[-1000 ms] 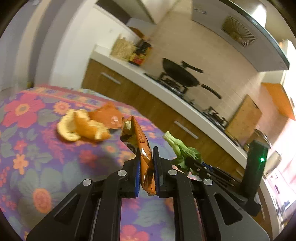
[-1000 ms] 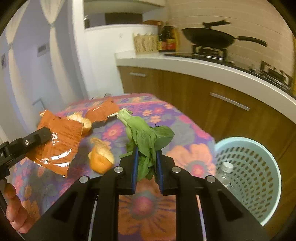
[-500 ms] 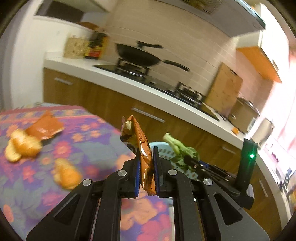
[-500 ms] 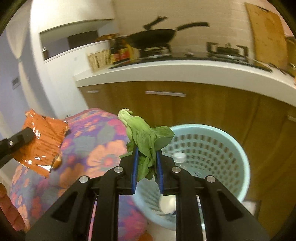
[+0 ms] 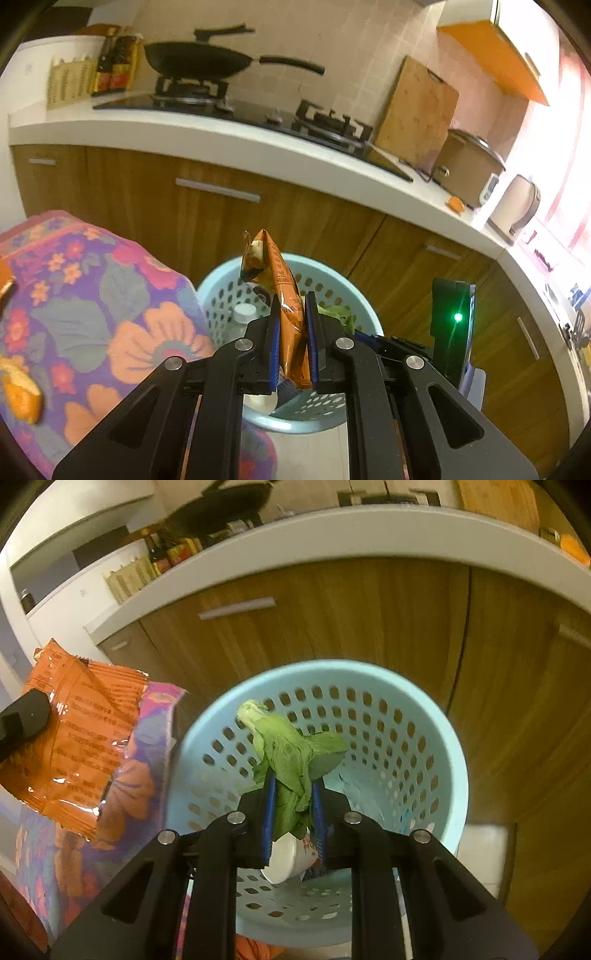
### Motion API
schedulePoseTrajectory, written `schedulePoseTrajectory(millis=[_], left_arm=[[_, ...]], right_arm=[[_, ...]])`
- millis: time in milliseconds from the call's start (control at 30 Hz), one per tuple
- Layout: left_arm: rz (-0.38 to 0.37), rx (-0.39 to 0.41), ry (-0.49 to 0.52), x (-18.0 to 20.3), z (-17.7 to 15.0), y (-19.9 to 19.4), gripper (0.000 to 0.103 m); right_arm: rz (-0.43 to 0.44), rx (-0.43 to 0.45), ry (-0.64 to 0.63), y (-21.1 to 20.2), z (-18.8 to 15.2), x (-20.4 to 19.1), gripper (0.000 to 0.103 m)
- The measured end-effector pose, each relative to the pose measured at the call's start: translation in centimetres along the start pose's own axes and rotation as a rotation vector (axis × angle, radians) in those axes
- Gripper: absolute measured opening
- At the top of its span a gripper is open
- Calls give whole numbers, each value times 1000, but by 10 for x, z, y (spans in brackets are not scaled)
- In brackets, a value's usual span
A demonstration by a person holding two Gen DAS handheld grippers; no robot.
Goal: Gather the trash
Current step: 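Carry wrapper and bok choy over the wastebasket and open both tools to drop them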
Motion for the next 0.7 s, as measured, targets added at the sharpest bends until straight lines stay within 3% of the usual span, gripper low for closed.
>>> schedulePoseTrajectory(millis=[200, 433, 567, 700], left_arm=[[9, -67, -6, -1, -9, 33, 10], [5, -141, 21, 6, -20, 55, 10], [15, -151, 34, 7, -25, 57, 28], [24, -140, 39, 6, -25, 52, 31]], right_arm=[[24, -46, 49, 12, -10, 16, 21], [3, -24, 96, 0, -13, 35, 21], [-9, 3, 102, -13, -8, 39, 21], [-14, 27, 97, -25, -4, 39, 21]])
Point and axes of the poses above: each gripper's, at about its wrist camera, not at the fingertips, and y roughly the way its jaws point, x to its right, z to its top, the point moved 7 cm from there along y, roughly the way its jaws point, and after that the axes turned 3 degrees about -y, right-handed, at the moved point
